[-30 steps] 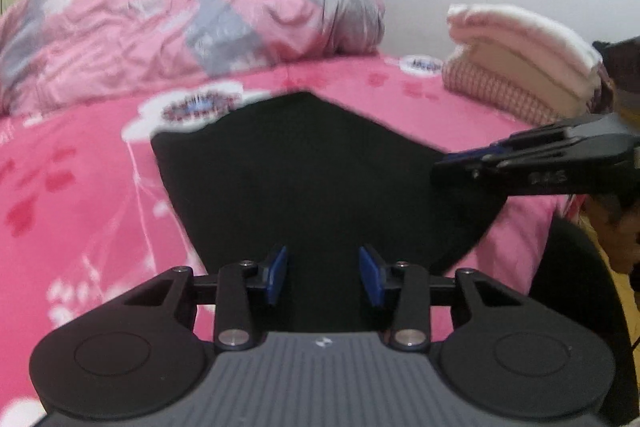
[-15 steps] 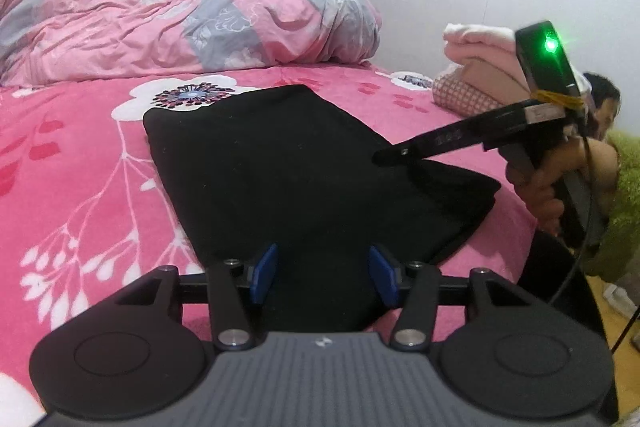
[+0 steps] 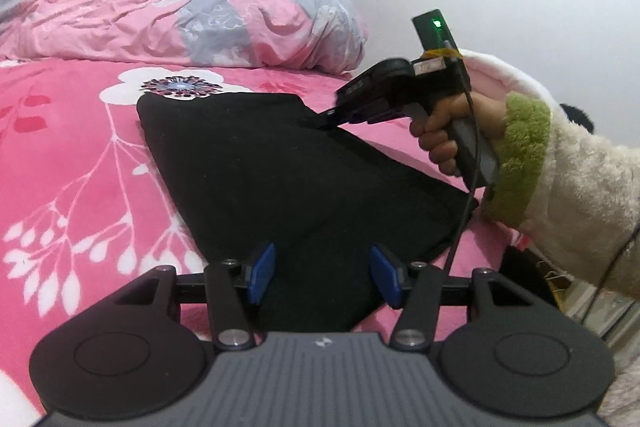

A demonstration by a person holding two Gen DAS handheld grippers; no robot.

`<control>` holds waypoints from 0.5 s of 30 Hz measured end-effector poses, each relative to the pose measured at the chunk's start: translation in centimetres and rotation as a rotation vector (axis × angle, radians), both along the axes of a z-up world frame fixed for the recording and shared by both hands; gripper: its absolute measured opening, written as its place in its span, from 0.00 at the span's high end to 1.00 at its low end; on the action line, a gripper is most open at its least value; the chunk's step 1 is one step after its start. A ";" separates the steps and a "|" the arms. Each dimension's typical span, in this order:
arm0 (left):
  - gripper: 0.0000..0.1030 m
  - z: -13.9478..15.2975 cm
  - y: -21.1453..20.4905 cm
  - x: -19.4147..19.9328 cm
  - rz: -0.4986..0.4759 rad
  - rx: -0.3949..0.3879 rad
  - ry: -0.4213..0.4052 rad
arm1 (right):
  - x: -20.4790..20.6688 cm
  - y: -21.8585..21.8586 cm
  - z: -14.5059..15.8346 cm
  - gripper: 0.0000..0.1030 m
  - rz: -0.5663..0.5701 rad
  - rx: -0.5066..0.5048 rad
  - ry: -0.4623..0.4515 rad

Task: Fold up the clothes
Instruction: 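Press the closed right gripper along the shirt to smooth it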

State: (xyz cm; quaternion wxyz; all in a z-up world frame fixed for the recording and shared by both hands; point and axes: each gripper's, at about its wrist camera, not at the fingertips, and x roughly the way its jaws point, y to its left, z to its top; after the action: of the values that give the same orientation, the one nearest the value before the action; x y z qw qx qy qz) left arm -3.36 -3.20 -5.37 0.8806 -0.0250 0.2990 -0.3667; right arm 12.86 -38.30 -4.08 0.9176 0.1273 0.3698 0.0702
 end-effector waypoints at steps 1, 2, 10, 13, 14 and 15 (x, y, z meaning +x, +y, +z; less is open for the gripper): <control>0.47 0.0 0.3 0.1 -0.006 -0.010 0.006 | 0.3 -1.1 -0.5 1.00 -0.040 0.026 0.016; 0.47 0.0 0.5 0.2 -0.010 -0.022 0.013 | 0.1 -0.9 0.2 0.97 -0.063 -0.004 0.005; 0.47 -0.1 1.4 0.2 0.001 -0.076 0.046 | 4.9 2.5 -0.1 0.98 0.082 0.128 0.035; 0.47 -0.1 1.8 0.2 -0.003 -0.087 0.050 | 6.0 1.0 -0.9 1.00 -0.058 0.028 0.026; 0.47 -0.2 1.9 0.2 -0.005 -0.094 0.052 | 5.6 1.3 -0.2 0.99 -0.072 0.020 0.009; 0.47 -0.3 2.0 0.2 -0.007 -0.100 0.054 | 5.1 1.6 0.5 0.95 -0.085 0.012 -0.008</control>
State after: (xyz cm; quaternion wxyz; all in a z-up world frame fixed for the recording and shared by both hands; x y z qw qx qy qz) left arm -3.11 -1.22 -5.62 0.8686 -0.0779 0.3040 -0.3833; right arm 18.01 -36.72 -3.56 0.9205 0.1481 0.3599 0.0339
